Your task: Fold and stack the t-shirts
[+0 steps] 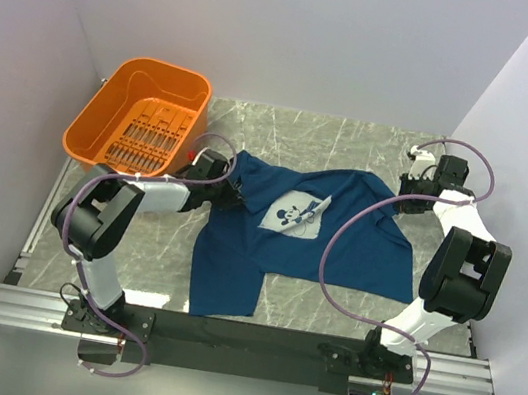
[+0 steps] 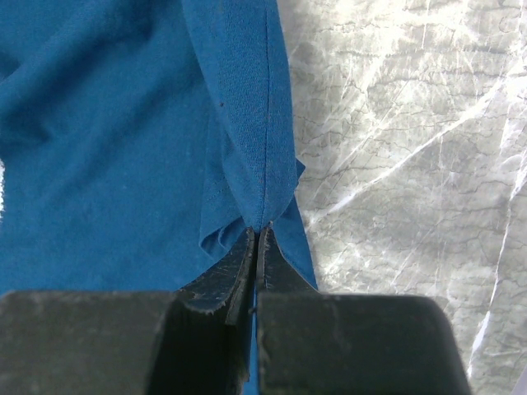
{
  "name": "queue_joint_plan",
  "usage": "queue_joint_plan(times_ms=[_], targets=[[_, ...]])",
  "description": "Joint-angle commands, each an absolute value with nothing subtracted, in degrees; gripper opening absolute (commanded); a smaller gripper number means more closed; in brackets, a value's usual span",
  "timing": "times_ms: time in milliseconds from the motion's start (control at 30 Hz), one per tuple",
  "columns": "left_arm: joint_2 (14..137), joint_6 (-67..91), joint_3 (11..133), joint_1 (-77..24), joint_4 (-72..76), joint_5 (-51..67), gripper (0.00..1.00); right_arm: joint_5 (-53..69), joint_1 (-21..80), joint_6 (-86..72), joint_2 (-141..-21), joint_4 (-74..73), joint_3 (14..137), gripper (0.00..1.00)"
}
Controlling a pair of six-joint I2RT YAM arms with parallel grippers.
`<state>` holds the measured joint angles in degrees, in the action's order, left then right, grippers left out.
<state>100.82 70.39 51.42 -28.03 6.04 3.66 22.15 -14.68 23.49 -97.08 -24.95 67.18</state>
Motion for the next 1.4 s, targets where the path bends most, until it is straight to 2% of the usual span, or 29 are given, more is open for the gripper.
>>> queue_joint_plan(times_ms=[0,167,433,633,833,1000,1233,1367], targets=[[98.88,62.43,53.87,-27.77,10.28,5.62,0.09,22.94,-15.12,23.73,-95.71,-24.96,69.43,0.0],[97.82,52.4,57.82,-27.69,8.28,5.54,0.0,24.96,-15.21,23.64,-96.24,-26.01,72.59,0.0],[95.98,36.5,64.94,-27.07,3.69,0.44,0.0,29.79,-15.21,24.69,-98.26,-28.91,79.79,0.0],[94.31,29.72,69.16,-24.61,2.81,-1.56,0.0,31.2,-15.21,26.1,-95.28,-28.92,81.65,0.0],[90.02,21.91,71.54,-23.47,5.0,-3.6,0.0,30.06,-15.12,27.86,-85.09,-28.04,80.33,0.0],[84.12,13.64,70.14,-23.47,12.64,-6.58,0.0,25.77,-15.2,28.39,-74.28,-26.81,80.86,0.0],[72.08,6.95,65.83,-23.38,22.32,-10.98,0.0,18.47,-16.43,27.95,-65.49,-25.49,87.27,0.0],[64.09,6.33,64.78,-23.47,25.74,-9.59,0.0,18.37,-19.5,24.89,-60.21,-24.96,92.1,0.0]])
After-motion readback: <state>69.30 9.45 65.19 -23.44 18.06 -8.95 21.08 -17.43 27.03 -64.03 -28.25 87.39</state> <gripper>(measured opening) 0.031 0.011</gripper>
